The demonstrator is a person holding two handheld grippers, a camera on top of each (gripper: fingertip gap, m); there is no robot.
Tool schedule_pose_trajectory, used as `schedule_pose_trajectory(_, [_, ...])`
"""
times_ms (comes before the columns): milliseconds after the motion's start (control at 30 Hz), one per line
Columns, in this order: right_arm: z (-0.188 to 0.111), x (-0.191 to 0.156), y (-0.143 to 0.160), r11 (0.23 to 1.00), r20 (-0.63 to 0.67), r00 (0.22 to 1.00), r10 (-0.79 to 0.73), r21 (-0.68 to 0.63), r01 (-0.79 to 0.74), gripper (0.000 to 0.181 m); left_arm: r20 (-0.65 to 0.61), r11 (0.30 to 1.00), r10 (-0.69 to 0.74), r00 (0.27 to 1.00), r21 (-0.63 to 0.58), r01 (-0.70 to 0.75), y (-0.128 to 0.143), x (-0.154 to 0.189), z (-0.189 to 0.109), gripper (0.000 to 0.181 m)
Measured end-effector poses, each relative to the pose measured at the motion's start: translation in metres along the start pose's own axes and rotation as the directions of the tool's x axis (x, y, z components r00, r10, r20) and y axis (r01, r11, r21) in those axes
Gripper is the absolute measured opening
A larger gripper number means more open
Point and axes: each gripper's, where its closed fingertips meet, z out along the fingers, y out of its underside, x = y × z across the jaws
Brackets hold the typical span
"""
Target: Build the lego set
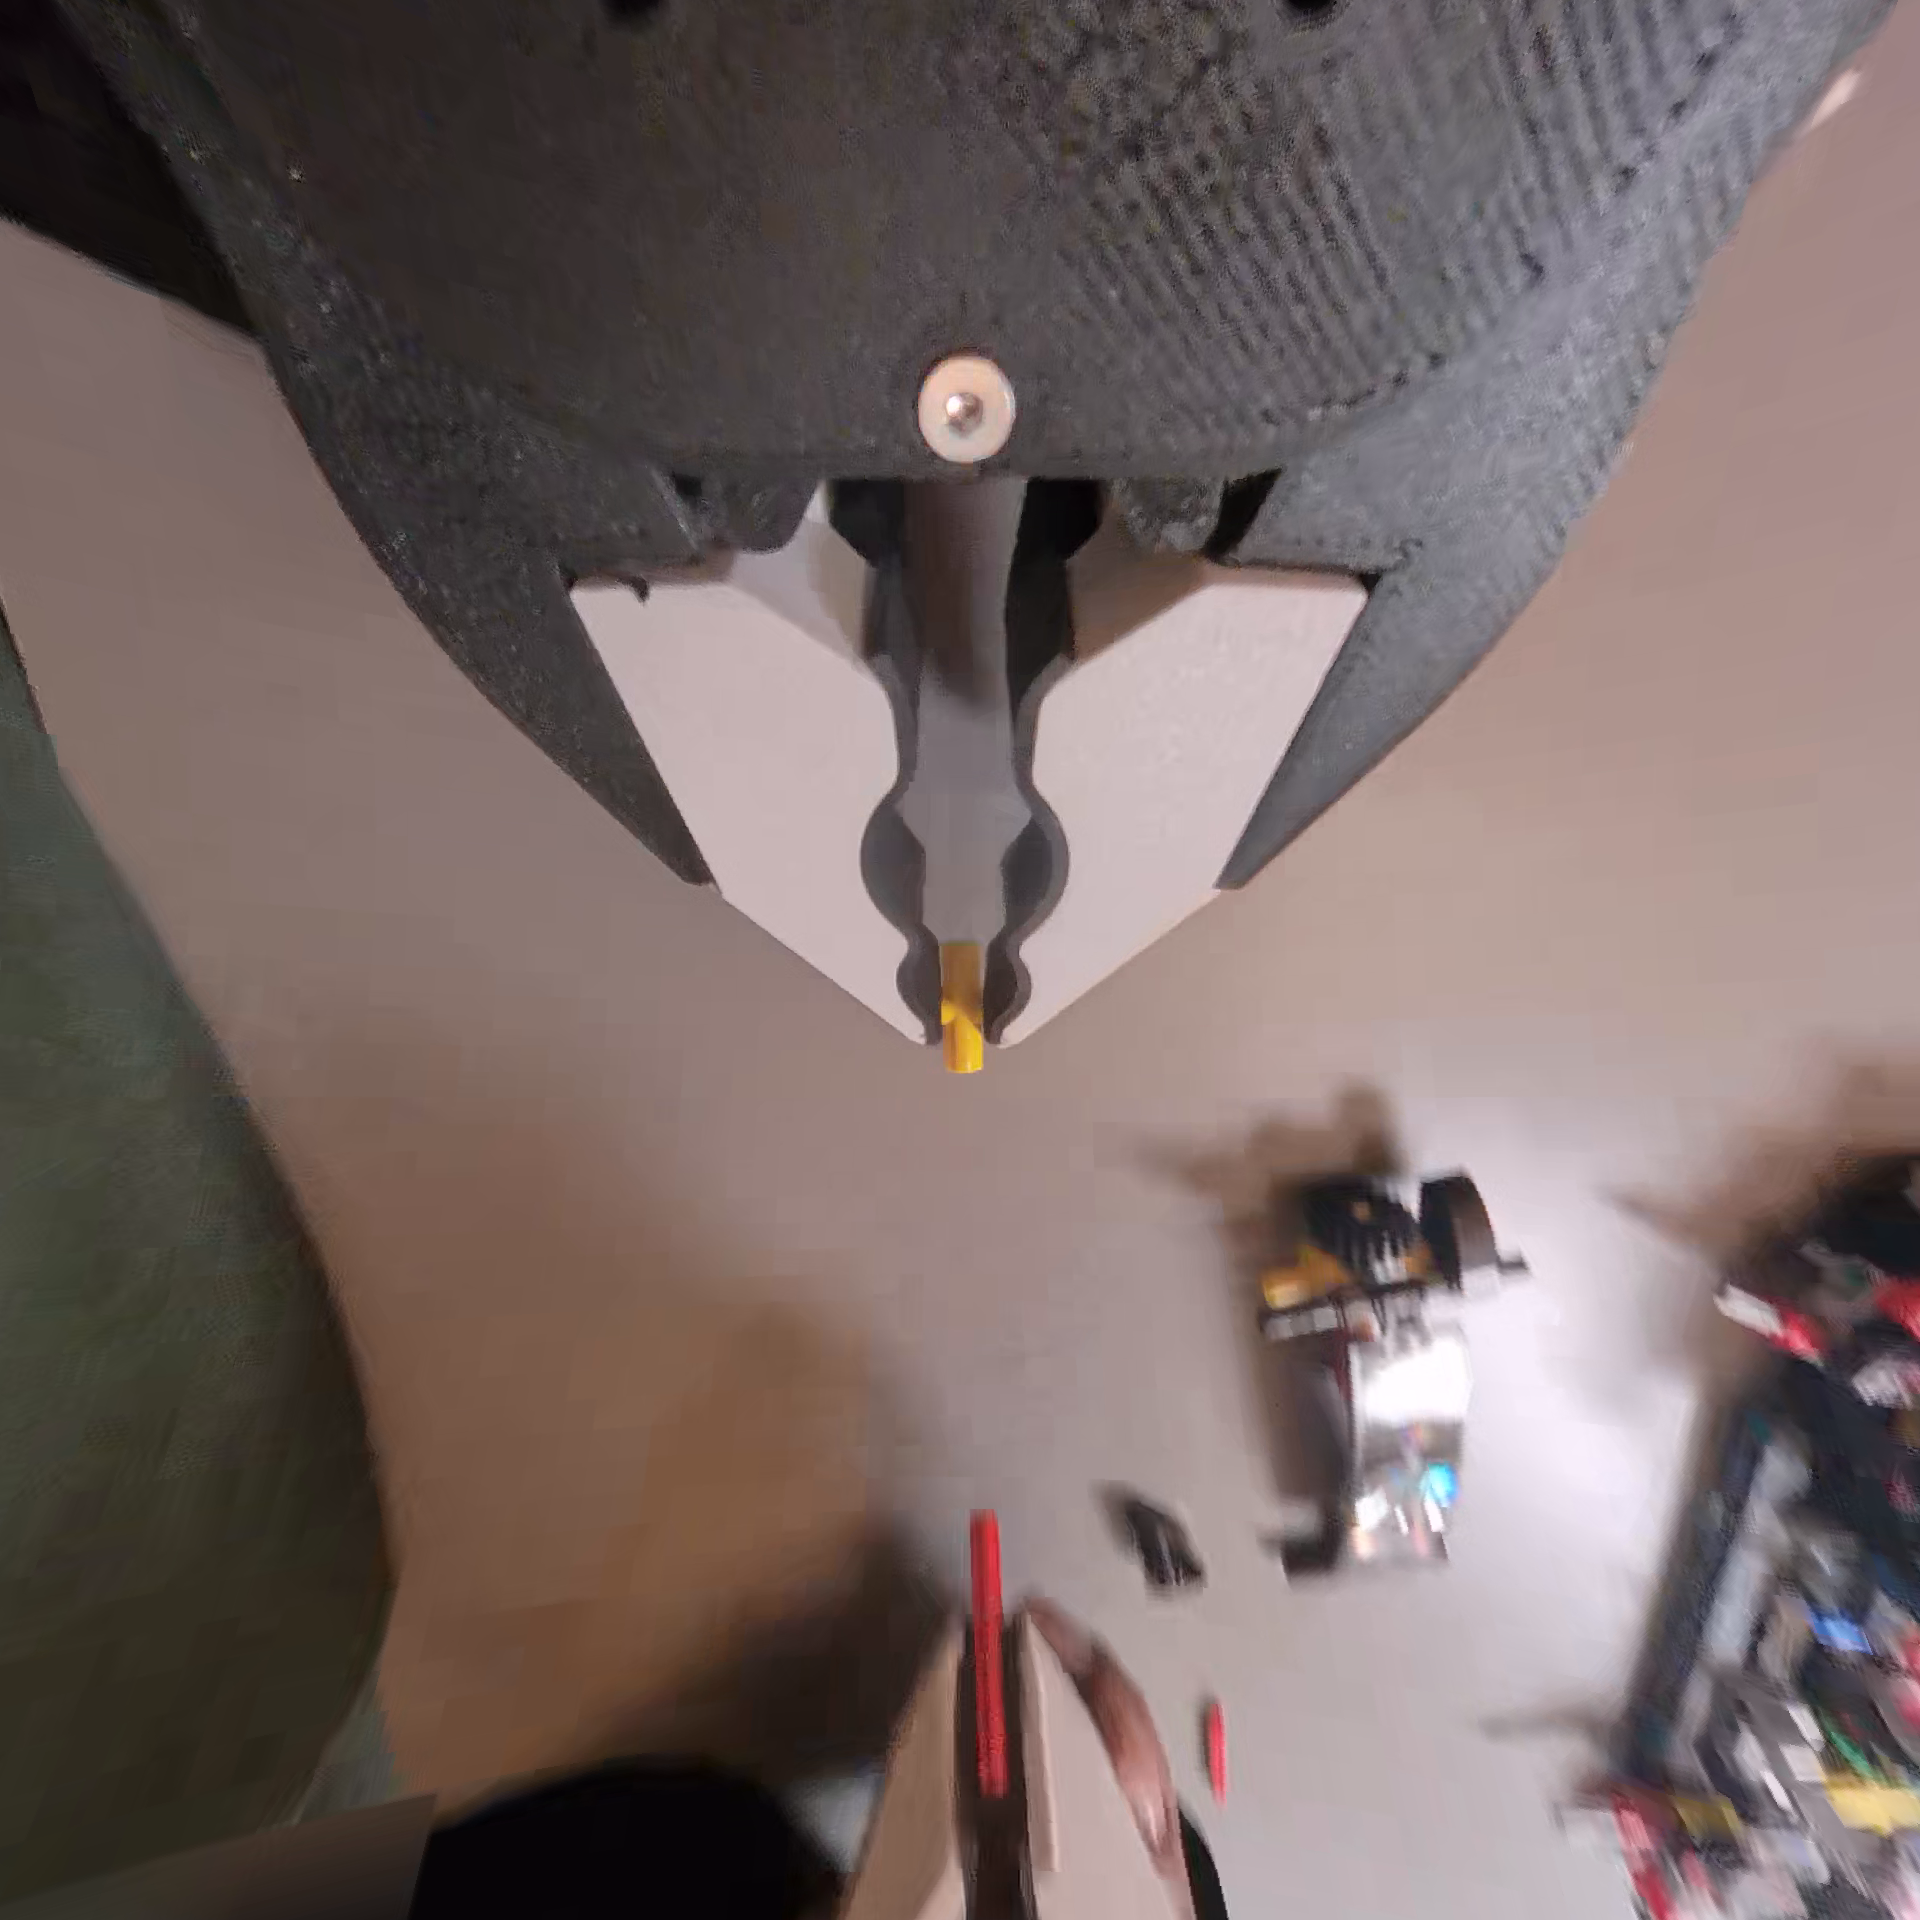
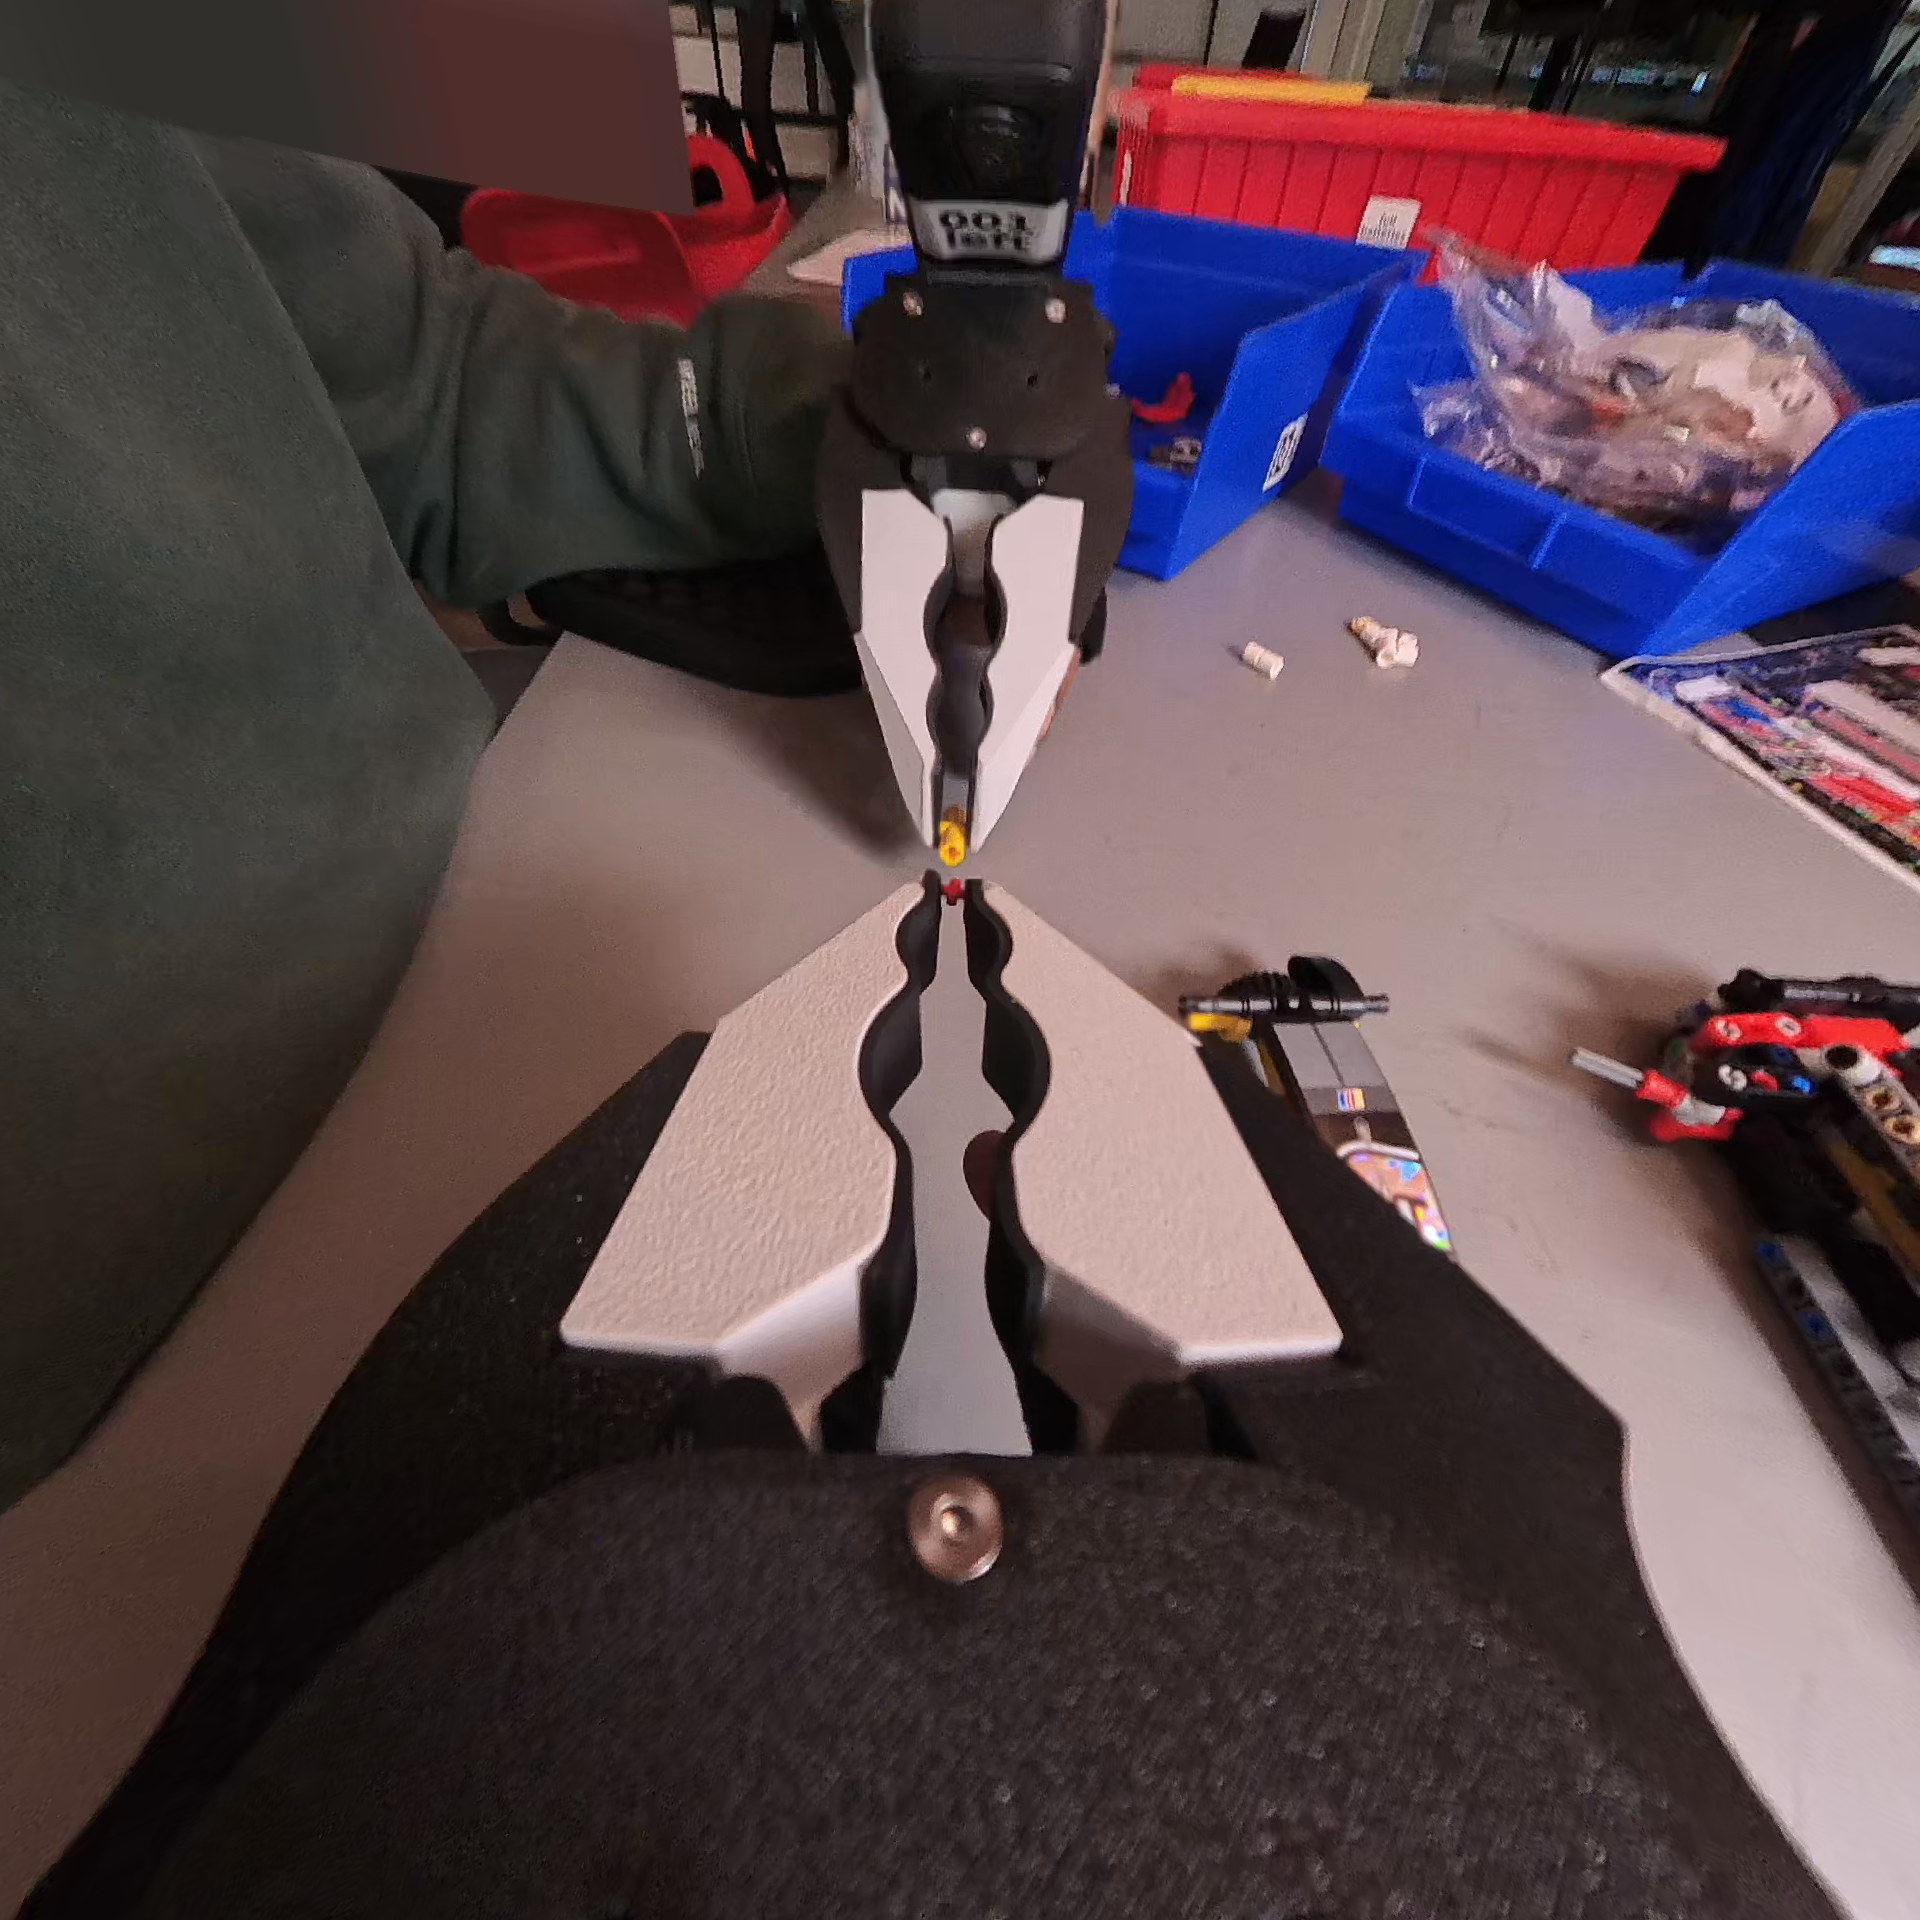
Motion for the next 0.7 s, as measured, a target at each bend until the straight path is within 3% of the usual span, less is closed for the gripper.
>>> schedule_pose_trajectory(33, [0.000, -0.001, -0.005, 1.000, -0.006, 1.000, -0.012, 0.023, 0.012, 0.001, 0.008, 0.997, 0.004, 1.000, 0.075, -0.004, -0.014, -0.001, 0.000, 0.006])
schedule_pose_trajectory(133, [0.000, -0.002, -0.019, 0.996, -0.036, 0.999, -0.033, 0.082, 0.036, 0.001, 0.014, 0.963, -0.009, 1.000, 0.269, 0.005, -0.051, 0.000, -0.003, 0.005])
schedule_pose_trajectory(267, [-0.001, -0.002, -0.026, 0.993, -0.036, 0.999, -0.016, 0.118, 0.021, 0.001, 0.046, 0.934, -0.039, 0.998, 0.357, 0.020, -0.070, -0.005, -0.006, 0.005])
schedule_pose_trajectory(700, [0.005, 0.000, -0.023, 0.991, -0.012, 0.999, 0.044, 0.126, -0.042, 0.001, 0.025, 0.935, -0.074, 0.997, 0.350, 0.061, -0.074, 0.000, -0.001, 0.005])
